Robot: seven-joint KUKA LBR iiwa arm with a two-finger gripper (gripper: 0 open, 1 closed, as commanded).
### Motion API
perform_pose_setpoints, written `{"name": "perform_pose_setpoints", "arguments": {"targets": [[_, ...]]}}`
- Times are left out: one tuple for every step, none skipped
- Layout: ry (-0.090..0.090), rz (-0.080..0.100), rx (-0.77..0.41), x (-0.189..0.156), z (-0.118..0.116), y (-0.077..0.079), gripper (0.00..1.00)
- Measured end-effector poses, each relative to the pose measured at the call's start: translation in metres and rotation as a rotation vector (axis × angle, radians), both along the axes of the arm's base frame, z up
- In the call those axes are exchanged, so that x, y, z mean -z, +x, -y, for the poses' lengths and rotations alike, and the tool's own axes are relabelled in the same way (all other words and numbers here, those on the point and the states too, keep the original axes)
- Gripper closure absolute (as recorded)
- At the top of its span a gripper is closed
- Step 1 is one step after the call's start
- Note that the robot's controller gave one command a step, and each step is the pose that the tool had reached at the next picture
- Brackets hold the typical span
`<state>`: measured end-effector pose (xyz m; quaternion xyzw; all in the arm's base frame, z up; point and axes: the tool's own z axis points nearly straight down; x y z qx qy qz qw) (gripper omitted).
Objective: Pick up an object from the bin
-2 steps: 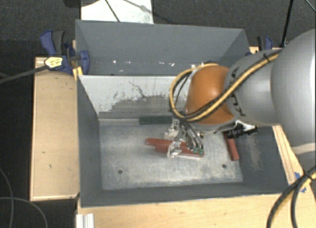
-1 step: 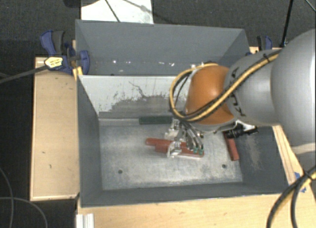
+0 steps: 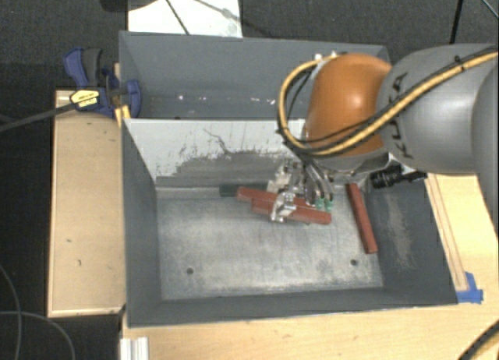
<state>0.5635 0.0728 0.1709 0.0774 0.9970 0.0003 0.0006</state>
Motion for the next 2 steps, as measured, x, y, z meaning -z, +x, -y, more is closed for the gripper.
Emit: {"name": "perform_pose_setpoints", "arguments": {"targets": [[0.0, 0.0, 0.0, 0.0, 0.0, 0.0, 1.0], [0.0, -0.004, -0.014, -0.053, 0.0, 0.002, 1.0]]}}
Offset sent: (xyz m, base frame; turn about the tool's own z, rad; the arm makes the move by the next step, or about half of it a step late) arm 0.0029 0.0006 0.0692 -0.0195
